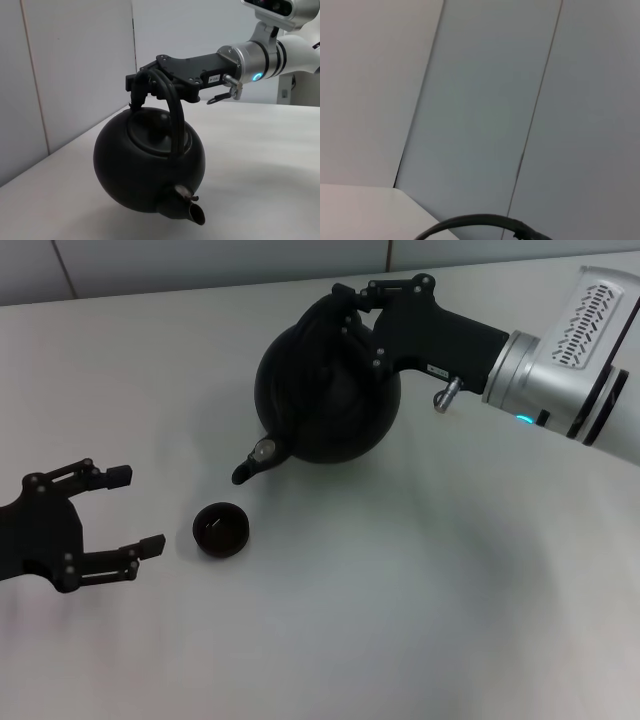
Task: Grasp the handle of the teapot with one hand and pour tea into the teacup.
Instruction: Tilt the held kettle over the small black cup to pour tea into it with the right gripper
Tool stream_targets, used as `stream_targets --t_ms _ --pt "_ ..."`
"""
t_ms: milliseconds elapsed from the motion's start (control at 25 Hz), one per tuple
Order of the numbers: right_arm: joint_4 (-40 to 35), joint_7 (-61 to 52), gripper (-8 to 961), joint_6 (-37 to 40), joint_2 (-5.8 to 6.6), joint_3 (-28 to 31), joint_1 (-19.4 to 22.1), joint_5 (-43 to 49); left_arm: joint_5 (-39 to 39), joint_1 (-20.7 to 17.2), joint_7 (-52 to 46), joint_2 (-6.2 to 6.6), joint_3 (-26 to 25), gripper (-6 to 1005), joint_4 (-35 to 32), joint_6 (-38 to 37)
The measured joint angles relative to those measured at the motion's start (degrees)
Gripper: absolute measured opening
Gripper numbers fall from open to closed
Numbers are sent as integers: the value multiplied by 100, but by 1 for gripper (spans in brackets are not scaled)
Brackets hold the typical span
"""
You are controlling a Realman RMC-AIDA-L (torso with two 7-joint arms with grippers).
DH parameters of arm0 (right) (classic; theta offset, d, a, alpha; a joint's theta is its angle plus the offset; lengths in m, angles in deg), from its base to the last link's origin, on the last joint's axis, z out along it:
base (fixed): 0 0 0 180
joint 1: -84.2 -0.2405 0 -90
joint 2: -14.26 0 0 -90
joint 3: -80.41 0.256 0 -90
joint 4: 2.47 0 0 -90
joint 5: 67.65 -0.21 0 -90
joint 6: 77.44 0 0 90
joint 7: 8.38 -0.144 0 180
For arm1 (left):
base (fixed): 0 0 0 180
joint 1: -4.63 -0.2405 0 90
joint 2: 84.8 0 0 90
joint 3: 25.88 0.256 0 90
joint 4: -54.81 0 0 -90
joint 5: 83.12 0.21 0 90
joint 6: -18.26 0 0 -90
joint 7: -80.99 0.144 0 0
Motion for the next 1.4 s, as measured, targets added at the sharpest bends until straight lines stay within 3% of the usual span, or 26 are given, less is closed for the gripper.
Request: stream_targets --t_ms 360,1400 --pt "-15 329 124 167 0 2 -7 4 0 10 0 -54 0 866 -7 19" --pt "-16 521 113 230 -6 -147 -150 0 35 -42 22 -27 -80 866 -9 27"
